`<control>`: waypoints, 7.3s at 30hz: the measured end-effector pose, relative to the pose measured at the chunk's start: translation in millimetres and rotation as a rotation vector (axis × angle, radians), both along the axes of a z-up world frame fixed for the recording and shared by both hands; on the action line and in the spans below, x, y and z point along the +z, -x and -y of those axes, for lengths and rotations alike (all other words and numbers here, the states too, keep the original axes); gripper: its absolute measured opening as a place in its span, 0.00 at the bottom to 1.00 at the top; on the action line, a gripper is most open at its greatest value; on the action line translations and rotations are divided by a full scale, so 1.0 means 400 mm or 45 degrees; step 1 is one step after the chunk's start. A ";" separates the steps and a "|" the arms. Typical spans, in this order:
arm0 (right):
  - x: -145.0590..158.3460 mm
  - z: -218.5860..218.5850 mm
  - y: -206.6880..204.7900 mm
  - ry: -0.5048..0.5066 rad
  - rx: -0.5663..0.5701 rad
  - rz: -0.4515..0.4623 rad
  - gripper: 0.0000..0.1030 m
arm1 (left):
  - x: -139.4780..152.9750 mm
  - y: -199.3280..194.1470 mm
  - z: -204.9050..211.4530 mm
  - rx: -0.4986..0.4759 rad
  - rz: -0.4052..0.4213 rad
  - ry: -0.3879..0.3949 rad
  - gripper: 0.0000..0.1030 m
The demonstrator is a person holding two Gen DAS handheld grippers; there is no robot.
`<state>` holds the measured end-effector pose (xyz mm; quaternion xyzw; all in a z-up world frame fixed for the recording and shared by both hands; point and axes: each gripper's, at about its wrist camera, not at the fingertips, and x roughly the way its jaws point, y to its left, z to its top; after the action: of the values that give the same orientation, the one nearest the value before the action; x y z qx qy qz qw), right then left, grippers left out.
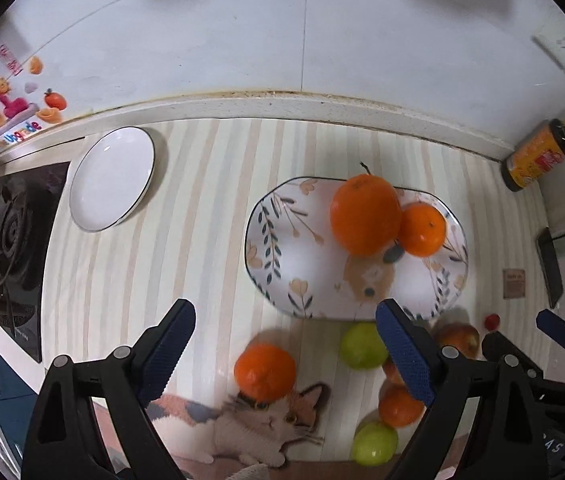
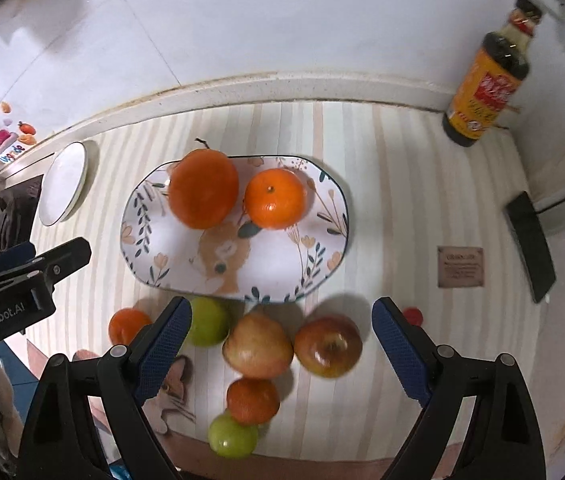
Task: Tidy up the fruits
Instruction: 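Grasp a tangerine with the left tool while the right tool grasps a red apple, then place the tangerine and red apple onto the floral plate with both tools, then grasp a green apple with the left tool while the right tool grasps an orange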
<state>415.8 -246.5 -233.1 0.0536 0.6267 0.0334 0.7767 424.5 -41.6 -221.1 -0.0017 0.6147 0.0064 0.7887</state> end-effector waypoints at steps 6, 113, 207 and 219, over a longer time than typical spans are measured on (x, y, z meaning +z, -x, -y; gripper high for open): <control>0.089 0.001 0.091 0.006 -0.029 0.088 0.91 | 0.080 0.105 -0.011 -0.028 0.115 -0.019 0.90; -0.281 -0.031 -0.139 0.012 0.065 -0.132 0.67 | -0.278 -0.279 -0.042 0.014 -0.299 0.122 0.62; -0.012 0.114 0.221 -0.212 -0.205 -0.006 0.95 | 0.035 0.197 0.031 -0.084 0.109 -0.054 0.99; -0.346 0.009 0.180 -0.364 -0.004 -0.369 0.73 | -0.185 0.132 0.055 -0.032 -0.207 -0.050 0.99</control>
<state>343.8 -250.1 -371.7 0.1686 0.7208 0.1126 0.6628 371.8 -63.7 -295.1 0.0220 0.6764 0.0086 0.7362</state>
